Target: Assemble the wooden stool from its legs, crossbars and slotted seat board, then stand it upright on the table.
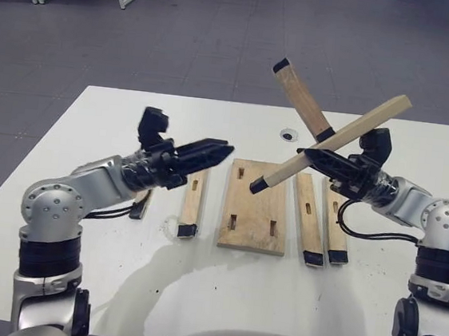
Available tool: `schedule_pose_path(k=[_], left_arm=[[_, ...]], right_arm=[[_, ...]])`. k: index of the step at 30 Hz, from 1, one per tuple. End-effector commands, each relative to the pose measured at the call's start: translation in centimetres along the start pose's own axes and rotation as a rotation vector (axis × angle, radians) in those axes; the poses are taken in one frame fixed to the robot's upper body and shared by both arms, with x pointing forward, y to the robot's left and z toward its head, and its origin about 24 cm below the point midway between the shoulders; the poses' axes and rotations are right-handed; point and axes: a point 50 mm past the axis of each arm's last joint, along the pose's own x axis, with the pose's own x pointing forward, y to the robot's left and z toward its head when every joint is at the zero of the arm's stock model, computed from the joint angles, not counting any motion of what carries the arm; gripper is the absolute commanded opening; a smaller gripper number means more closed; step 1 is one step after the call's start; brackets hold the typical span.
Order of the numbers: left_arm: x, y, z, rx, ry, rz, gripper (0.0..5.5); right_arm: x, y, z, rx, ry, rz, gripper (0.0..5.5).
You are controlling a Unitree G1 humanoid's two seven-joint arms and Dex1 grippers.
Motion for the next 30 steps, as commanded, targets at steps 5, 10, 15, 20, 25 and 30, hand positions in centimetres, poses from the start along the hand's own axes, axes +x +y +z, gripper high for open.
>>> schedule_pose_path(k=[5, 10, 15, 20, 25, 30], left_arm=[[0.7, -0.2, -7.4, 0.523, 0.408, 0.119, 2.99], [0.9, 1.5, -11.1, 0.721, 0.574, 0.154, 2.99], [1.5, 2.3, -13.2, 0.876, 0.676, 0.116, 2.99], [1.0, 3.3, -13.8, 1.075, 0.844, 0.051, 2.99], [-1.5, 4.2, -13.0, 1.185, 1.095, -0.006, 2.99], [-2.8, 3.4, -13.3, 1.165, 1.169, -0.153, 2.99]], right_arm=[[-1.3, 0.5, -0.6, -0.110, 0.023, -0.088, 2.02], [-1.2, 0.6, -1.1, -0.122, 0.041, -0.095, 2.02], [-1.1, 0.7, -1.4, -0.125, 0.048, -0.094, 2.02], [-1.2, 0.6, -1.5, -0.132, 0.042, -0.102, 2.02], [-1.4, 0.5, -0.5, -0.189, 0.028, -0.130, 2.02], [-0.9, -0.2, 0.4, -0.272, 0.048, -0.177, 2.02]])
